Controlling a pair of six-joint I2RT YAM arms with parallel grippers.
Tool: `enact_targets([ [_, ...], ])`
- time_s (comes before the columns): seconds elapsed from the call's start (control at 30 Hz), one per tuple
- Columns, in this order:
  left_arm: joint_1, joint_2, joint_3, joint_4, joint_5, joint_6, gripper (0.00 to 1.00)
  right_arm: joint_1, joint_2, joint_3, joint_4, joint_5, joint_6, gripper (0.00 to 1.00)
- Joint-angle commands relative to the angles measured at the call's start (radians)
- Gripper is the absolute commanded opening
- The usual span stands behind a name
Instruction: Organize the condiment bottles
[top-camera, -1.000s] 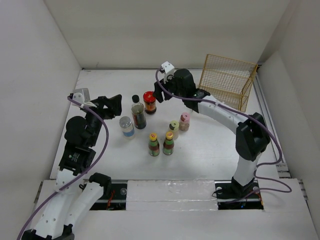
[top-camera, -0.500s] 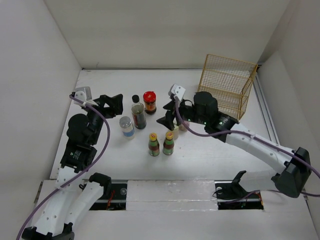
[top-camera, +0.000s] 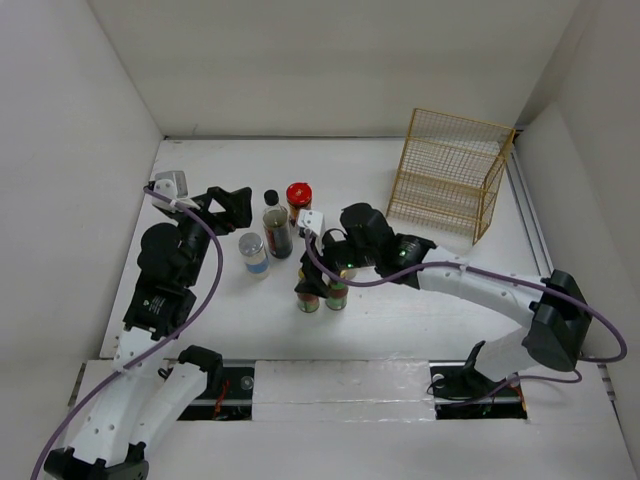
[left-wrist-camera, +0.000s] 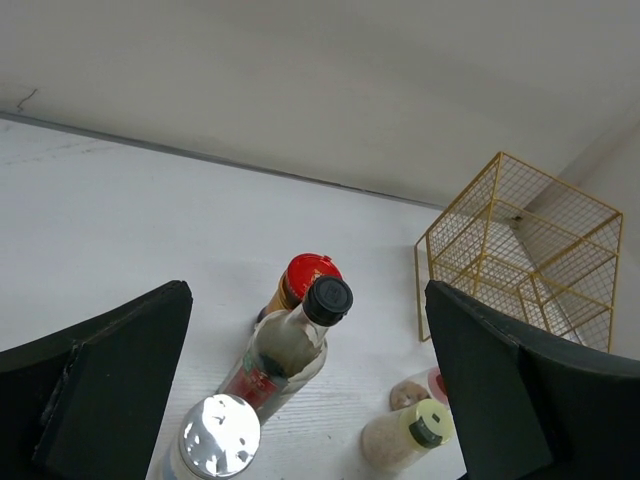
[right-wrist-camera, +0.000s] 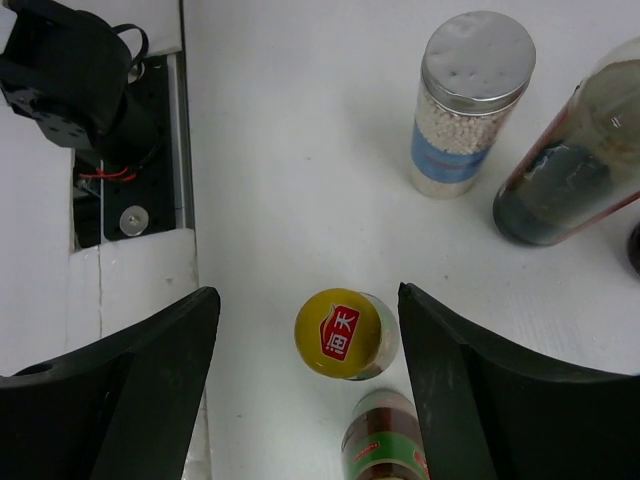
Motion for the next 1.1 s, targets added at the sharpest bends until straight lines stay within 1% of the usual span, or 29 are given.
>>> enact_targets([
  [0.0, -0.003, -0.013, 0.003, 0.034, 0.009, 0.000, 1.00, 0.006, -0.020, 0.028, 0.025, -0.012, -0.018, 0.78],
  [0.17, -0.003, -0.013, 0.003, 0.032, 0.007, 0.000, 1.00, 0.006, -0.002, 0.018, 0.025, -0.002, -0.006, 0.74],
  [0.33, -0.003, -0.024, 0.003, 0.045, 0.007, 0.000, 1.00, 0.006, 0.008, 0.009, 0.025, 0.077, -0.006, 0.74],
  [0.4, -0.003, -0.024, 0.003, 0.034, 0.007, 0.000, 1.00, 0.006, 0.017, 0.000, 0.049, 0.077, -0.006, 0.73],
  [0.43, -0.003, -0.024, 0.003, 0.045, 0.020, 0.000, 1.00, 0.006, 0.026, 0.000, 0.049, 0.077, -0.006, 0.70],
  [0.53, -0.003, -0.035, 0.003, 0.045, 0.011, 0.000, 1.00, 0.006, 0.035, 0.000, 0.059, 0.113, -0.006, 0.67],
  [0.6, -0.003, -0.035, 0.003, 0.045, 0.010, 0.000, 1.00, 0.006, 0.046, 0.000, 0.059, 0.113, -0.006, 0.53],
  [0.8, -0.003, -0.036, 0.003, 0.045, 0.021, 0.000, 1.00, 0.015, 0.055, 0.000, 0.071, 0.123, 0.003, 0.52],
  [0.83, -0.003, -0.036, 0.003, 0.045, 0.021, 0.000, 1.00, 0.015, 0.055, 0.000, 0.080, 0.123, 0.003, 0.41],
  [0.9, -0.003, -0.045, 0.003, 0.045, 0.021, 0.000, 1.00, 0.024, 0.067, 0.009, 0.080, 0.123, 0.003, 0.35],
  [0.97, -0.003, -0.058, 0.003, 0.045, 0.021, 0.000, 1.00, 0.033, 0.067, 0.021, 0.080, 0.139, 0.003, 0.24],
  [1.03, -0.003, -0.058, 0.003, 0.045, 0.021, 0.000, 1.00, 0.033, 0.067, 0.031, 0.097, 0.124, 0.003, 0.21],
  [1.07, -0.003, -0.058, 0.003, 0.045, 0.021, 0.000, 1.00, 0.033, 0.052, 0.040, 0.132, 0.123, 0.003, 0.17],
])
